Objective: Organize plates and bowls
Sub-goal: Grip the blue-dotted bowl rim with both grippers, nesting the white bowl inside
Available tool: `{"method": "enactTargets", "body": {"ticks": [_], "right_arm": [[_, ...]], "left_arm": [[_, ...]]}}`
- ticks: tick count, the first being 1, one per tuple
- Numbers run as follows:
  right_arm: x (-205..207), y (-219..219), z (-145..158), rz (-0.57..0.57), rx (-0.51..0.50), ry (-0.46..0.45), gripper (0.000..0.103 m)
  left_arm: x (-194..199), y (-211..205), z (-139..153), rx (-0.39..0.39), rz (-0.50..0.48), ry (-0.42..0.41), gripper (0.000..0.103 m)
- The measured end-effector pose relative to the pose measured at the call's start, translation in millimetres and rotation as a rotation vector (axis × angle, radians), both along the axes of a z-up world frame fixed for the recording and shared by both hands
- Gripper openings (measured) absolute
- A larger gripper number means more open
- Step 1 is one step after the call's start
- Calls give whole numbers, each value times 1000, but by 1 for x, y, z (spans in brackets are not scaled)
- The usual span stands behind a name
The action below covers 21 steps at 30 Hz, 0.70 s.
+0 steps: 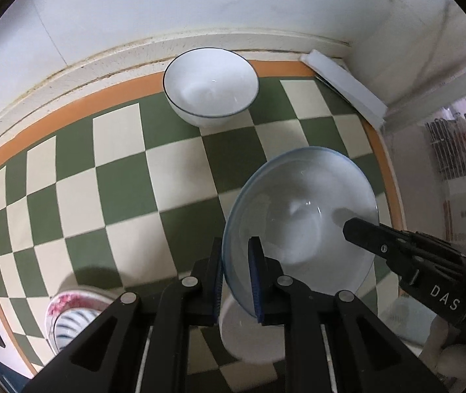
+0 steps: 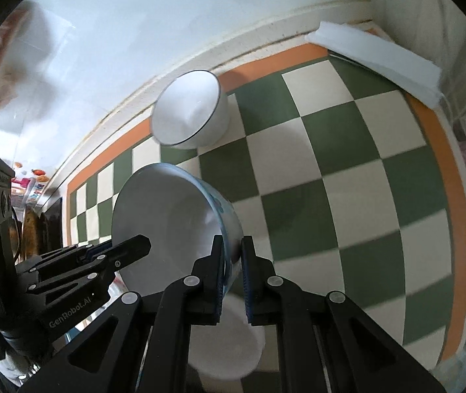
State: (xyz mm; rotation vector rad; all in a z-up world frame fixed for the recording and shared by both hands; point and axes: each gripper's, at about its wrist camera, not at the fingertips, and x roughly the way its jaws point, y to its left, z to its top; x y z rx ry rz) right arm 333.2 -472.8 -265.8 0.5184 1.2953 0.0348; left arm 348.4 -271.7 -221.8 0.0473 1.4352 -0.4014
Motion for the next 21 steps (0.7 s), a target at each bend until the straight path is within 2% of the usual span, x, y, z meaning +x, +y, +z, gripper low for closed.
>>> {"method": "enactTargets", "body": {"ticks": [6,11,21], "right_arm": [[-49,20,10,10,5,15,12],[-82,28,0,2,14,47,12],[-99,26,-30,-22,20,108,12]], "left_arm": [[-35,6,0,2,-7,7,12],[-55,4,-12,11,-30,29,12],[-69,-2,-39,33,-53,82,12]]}}
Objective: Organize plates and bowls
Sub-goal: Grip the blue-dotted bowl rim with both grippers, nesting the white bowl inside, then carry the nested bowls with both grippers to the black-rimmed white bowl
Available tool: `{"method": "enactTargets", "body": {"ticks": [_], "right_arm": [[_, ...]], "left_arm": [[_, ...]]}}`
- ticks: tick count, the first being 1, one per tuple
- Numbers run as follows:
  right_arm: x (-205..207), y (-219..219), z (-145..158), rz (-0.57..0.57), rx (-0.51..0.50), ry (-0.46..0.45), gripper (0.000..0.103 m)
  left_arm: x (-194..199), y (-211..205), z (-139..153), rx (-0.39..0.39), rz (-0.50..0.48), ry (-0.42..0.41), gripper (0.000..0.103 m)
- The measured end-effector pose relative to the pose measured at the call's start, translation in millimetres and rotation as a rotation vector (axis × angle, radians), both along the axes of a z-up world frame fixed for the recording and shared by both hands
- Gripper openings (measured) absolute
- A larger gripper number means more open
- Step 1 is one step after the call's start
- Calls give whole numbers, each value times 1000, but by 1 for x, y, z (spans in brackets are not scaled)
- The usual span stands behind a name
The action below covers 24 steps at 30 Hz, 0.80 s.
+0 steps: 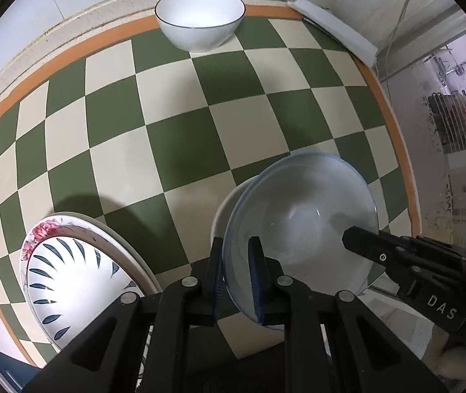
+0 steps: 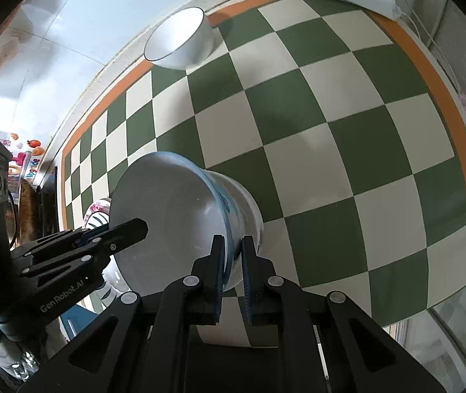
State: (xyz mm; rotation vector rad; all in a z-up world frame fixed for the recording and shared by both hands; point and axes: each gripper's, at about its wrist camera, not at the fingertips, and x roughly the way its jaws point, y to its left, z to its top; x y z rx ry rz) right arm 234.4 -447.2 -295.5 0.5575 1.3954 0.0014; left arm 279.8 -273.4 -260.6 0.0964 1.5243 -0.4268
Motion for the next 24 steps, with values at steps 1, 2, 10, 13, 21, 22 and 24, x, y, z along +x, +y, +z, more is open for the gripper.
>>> {"method": "enactTargets", "body": {"ticks": [1,2,10,13,21,22,24], "right_arm": [[1,-1,-1,-2,1,1,12],[3,-2,-3,-3,0,3,12],[8,1,-11,3,-4,29,12],[10,2,-14,3,-3,39,11],[15,6,-20,4,-24,56,12],[15,6,-21,4,-25,60,12],[16,6,-23,4,-29,69,12]], "left_arm": [[0,0,-1,0,0,2,12],[0,0,-3,1,1,5,12],[1,1,-12,16,-6,19,12],[1,1,-17,27,-10,28,12],[1,2,-25,41,-19,41,13],[1,2,-25,39,-20,42,13],[1,2,-25,43,-28,40,13]]}}
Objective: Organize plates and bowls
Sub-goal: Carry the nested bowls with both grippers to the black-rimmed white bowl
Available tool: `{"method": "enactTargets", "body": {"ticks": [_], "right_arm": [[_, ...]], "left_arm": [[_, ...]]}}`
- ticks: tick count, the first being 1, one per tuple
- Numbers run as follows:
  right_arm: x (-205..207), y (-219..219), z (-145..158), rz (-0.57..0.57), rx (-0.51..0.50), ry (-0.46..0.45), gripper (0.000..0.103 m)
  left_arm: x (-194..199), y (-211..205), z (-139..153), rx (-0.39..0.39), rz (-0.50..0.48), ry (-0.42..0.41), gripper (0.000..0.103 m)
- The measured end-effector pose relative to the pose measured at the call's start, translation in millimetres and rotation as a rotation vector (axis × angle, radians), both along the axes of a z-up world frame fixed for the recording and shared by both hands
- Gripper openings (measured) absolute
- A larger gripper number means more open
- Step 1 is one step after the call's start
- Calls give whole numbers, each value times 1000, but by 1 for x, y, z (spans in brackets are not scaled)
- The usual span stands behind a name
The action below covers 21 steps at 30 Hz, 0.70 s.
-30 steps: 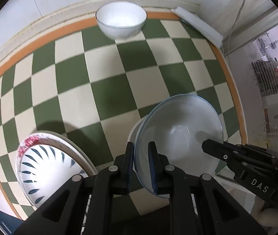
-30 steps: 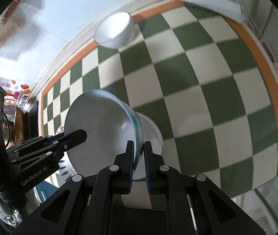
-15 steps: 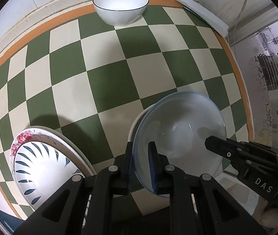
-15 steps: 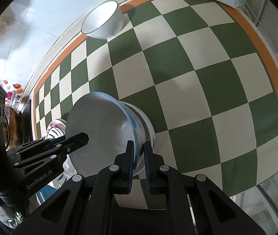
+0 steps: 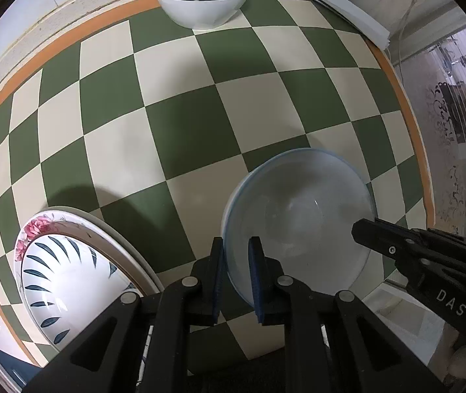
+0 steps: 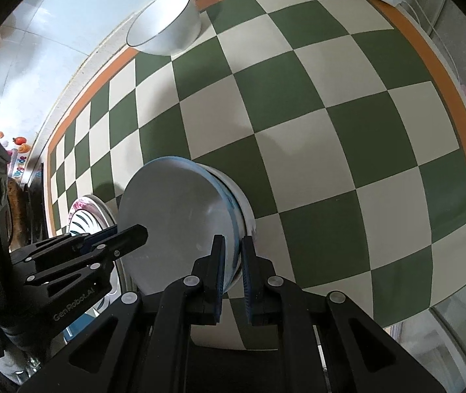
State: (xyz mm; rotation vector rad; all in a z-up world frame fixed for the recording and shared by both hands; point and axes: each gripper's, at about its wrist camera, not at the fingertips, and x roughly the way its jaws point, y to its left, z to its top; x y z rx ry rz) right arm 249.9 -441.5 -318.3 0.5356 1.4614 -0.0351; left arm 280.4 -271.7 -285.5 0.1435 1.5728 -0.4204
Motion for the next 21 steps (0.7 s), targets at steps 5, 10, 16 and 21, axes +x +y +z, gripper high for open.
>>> {"method": "enactTargets", "body": {"ticks": [5,10,16,21], "right_arm": [[-1,0,0,-2,5,3,13],[2,-1,-4,-3,21,21,14],[10,-17,5,-10,98,40,15],[38,-38,35,-42,167,-48,45]], "left_arm": [[0,-1,-1,2,-3,-2,13],[0,1,1,-8,5,8,13],[13,18,47,-88,60,-47,14],[75,33,78,-107,179,-146,34]]}}
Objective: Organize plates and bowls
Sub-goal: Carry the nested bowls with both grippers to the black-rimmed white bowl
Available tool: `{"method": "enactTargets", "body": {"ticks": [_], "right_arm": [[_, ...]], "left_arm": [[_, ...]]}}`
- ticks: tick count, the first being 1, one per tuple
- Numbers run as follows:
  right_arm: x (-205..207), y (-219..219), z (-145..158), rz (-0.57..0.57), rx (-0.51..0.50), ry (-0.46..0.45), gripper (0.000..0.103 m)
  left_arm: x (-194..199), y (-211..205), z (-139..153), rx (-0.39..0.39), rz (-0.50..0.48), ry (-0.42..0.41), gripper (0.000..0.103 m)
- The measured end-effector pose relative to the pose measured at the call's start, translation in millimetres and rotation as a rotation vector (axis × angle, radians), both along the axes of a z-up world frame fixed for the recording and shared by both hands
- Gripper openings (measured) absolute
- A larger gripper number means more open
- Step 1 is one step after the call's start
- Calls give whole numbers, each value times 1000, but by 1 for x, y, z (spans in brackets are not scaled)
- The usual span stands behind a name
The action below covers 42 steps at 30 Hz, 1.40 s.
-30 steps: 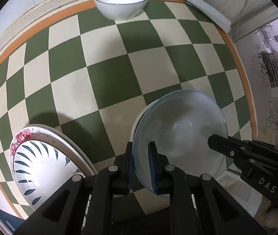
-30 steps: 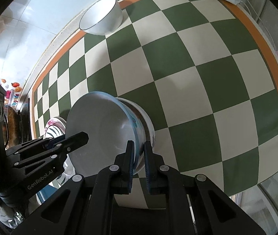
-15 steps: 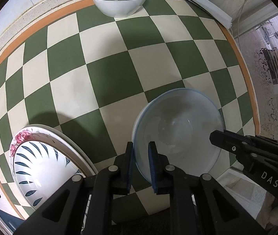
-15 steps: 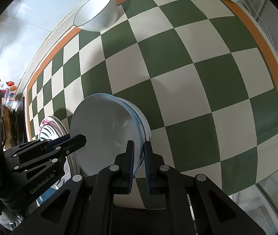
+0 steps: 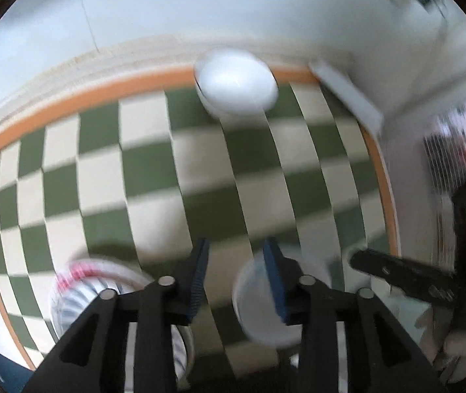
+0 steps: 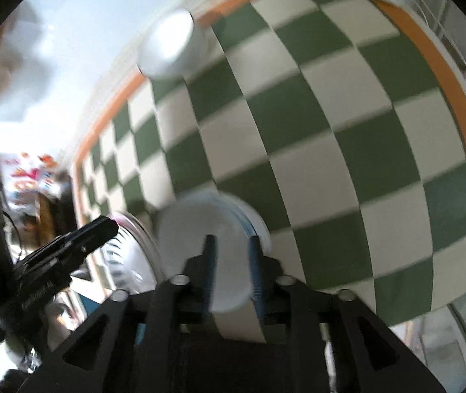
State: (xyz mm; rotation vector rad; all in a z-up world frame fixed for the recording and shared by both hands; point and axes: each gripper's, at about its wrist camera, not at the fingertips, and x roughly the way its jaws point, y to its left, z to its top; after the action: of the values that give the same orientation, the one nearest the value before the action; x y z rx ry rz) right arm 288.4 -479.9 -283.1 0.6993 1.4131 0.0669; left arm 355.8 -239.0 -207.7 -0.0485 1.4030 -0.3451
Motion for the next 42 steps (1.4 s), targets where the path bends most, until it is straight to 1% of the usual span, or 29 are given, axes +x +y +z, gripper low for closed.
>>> {"method": "enactTargets", "body": {"ticks": [2,6,9,13,17,18,19,20,21,24,27,31,34,35,39,42], "right_arm": [[26,-9,12,-10,-2,-57,51],[88,-21,19,-23,-8,-126,51],[141,-25,12,-18,-44,-147,51],[200,-20,-11,23,-86,-122,51],[239,-10,-42,68,-130,-68,49],[245,-10,-49,73,-132,-56,42],[250,-9,-58,77,-129,-37,34],[254,-8,-64,81,-122,-25,15],[255,-6,-69,77,-105,-26,12],[256,-3,-70,79,-115,-34,12],[255,-2,-70,83,-120,-29,12],[246,1,-61,95,-133,-30,11],[238,5,-46,99,-133,-45,12],[233,6,-39,100,-133,-53,12],[205,12,-3,107,-137,-96,12],[176,16,25,104,-141,-129,12]], "left_arm": [[31,2,-3,6,40,-8,35],[94,0,-23,18,90,11,35],[132,-5,-44,32,114,45,35],[170,-14,-79,56,113,114,35],[188,-22,-103,71,101,147,34],[190,-24,-107,70,95,150,27],[192,-25,-112,68,89,159,12],[191,-26,-114,68,87,165,9],[190,-26,-115,66,83,165,8],[186,-27,-115,79,72,145,8],[183,-26,-115,75,74,149,8],[170,-26,-106,68,75,139,8],[155,-22,-86,47,78,118,8],[147,-19,-75,42,76,102,8],[119,-16,-37,33,56,46,8],[94,-11,-12,19,37,21,8]]}}
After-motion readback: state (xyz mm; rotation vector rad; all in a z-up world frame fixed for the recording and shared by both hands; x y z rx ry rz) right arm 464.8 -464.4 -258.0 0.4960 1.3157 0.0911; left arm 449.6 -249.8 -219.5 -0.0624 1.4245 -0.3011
